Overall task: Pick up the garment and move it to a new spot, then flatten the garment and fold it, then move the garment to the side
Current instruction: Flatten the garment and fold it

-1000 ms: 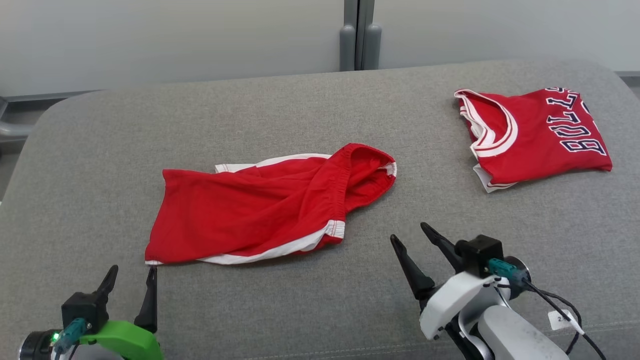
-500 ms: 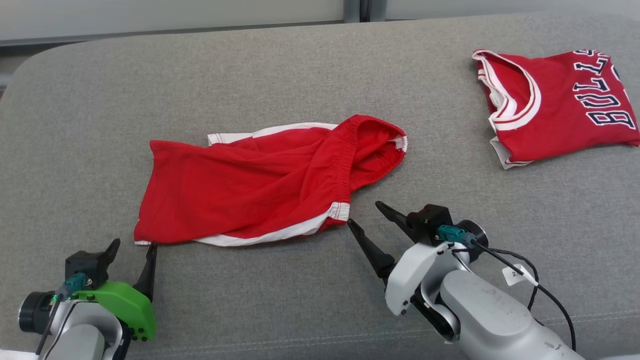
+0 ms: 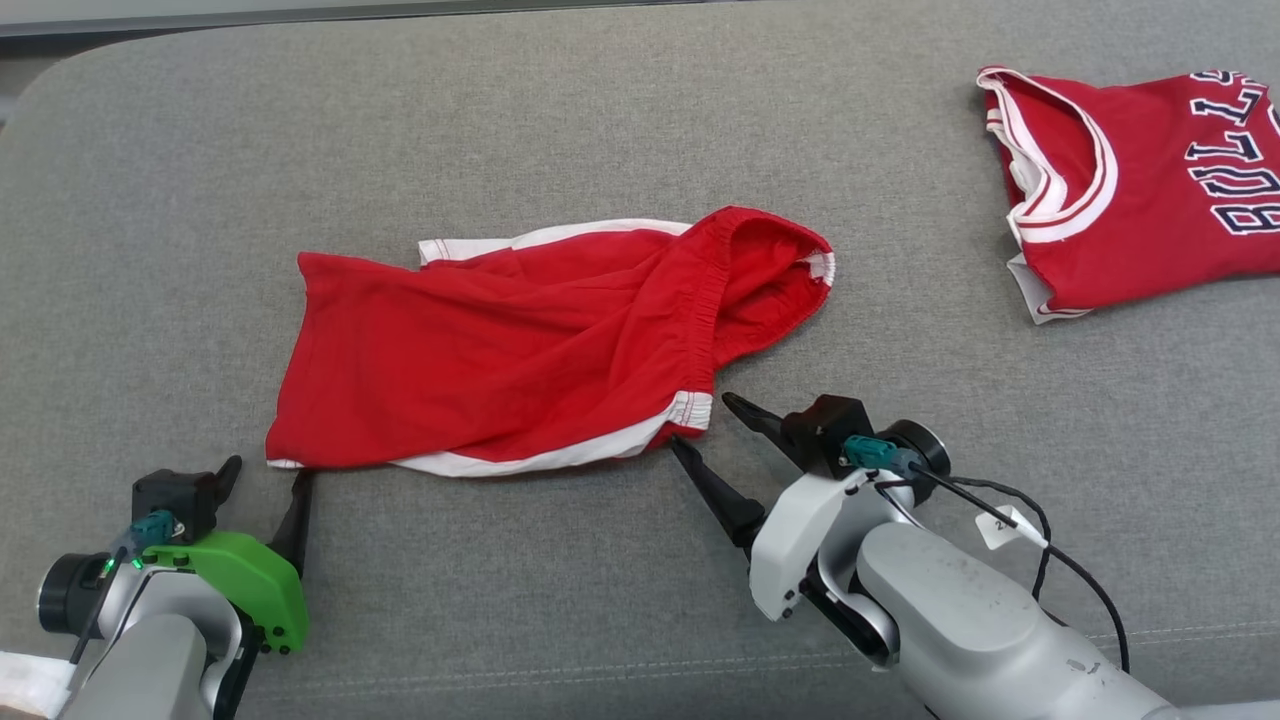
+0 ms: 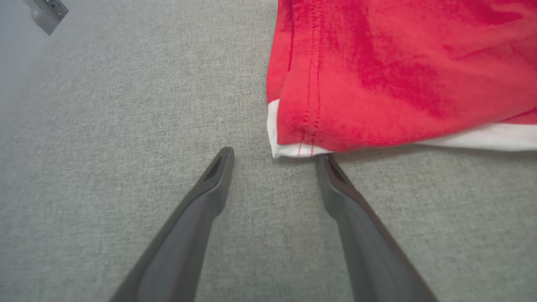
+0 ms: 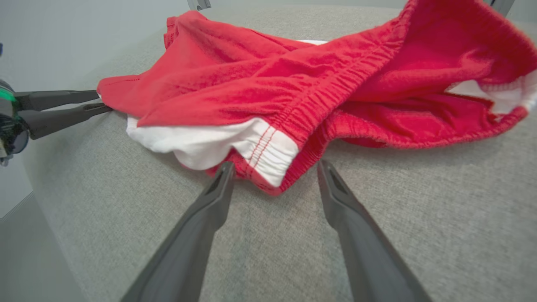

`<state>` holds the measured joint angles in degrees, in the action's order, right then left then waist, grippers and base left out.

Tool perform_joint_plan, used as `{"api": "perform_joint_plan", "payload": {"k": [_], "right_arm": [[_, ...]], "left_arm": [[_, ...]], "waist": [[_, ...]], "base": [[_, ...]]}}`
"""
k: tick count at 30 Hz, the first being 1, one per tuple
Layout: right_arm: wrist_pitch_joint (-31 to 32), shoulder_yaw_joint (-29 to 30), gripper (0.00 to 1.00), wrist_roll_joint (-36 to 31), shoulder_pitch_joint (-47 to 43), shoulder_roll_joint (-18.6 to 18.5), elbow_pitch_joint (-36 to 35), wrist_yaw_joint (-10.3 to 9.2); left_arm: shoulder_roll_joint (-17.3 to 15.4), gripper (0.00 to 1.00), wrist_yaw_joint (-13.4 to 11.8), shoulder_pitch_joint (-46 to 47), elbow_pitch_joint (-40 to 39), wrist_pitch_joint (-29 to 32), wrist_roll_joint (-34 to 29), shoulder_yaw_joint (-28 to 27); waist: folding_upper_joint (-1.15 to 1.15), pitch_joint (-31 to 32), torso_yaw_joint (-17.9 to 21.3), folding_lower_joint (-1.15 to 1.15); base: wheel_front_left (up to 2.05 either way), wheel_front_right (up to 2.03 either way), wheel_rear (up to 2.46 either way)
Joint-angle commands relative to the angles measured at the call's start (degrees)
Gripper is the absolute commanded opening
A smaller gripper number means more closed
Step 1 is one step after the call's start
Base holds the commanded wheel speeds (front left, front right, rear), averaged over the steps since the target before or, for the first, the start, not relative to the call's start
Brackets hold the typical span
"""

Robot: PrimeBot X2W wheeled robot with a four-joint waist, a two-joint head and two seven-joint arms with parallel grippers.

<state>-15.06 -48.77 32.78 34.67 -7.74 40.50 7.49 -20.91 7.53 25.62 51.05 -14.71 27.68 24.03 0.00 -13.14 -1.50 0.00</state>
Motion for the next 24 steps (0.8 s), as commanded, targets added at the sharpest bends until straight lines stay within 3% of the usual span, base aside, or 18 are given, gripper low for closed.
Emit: {"api": "perform_joint_plan", "payload": {"k": [1, 8, 9, 10, 12, 13, 24], "right_arm": [[-0.2, -0.5, 1.0, 0.3, 1.2, 0.5, -0.1, 0.0], [-0.2, -1.2, 1.0, 0.5, 2.1, 0.5, -0.7, 0.0], [-0.2, -1.2, 1.0, 0.5, 2.1, 0.5, -0.7, 0.0], [-0.2, -1.3, 1.0, 0.4, 2.1, 0.7, -0.8, 0.0], [-0.2, -1.4, 0.27, 0.3, 2.1, 0.8, -1.0, 0.0], [-0.2, -1.4, 0.0, 0.1, 2.2, 0.8, -1.3, 0.0], [-0.2, 0.9, 0.0, 0.6, -0.4, -1.0, -3.9, -0.01]], "left_arm": [[-0.4, 1.0, -0.1, 1.8, 0.8, -0.4, 0.9, 1.4], [-0.2, 1.0, -0.1, 3.7, 2.3, -0.4, 2.8, 4.4], [-0.3, 0.93, -0.1, 3.9, 2.3, -0.3, 3.0, 4.8], [-0.2, 0.7, -0.1, 4.1, 2.3, -0.3, 3.3, 5.1], [-0.5, 0.21, -0.1, 4.5, 2.0, -0.3, 3.3, 5.9], [-0.7, 0.0, -0.1, 4.8, 1.6, -0.4, 3.1, 6.0], [-1.6, 0.0, -0.1, 1.6, -4.0, -0.4, 0.4, 5.3]], "waist": [[0.0, -0.5, -0.2, 0.0], [0.0, -1.2, -0.2, 0.0], [0.0, -1.2, -0.2, 0.0], [0.0, -1.3, -0.2, 0.0], [0.0, -1.4, -0.2, 0.0], [0.0, -1.4, -0.2, 0.0], [0.0, 0.7, -1.3, 0.0]], "base": [[0.0, 0.0, 0.0], [0.0, 0.0, 0.0], [0.0, 0.0, 0.0], [0.0, 0.0, 0.0], [0.0, 0.0, 0.0], [0.0, 0.0, 0.0], [0.0, 0.0, 0.0]]}}
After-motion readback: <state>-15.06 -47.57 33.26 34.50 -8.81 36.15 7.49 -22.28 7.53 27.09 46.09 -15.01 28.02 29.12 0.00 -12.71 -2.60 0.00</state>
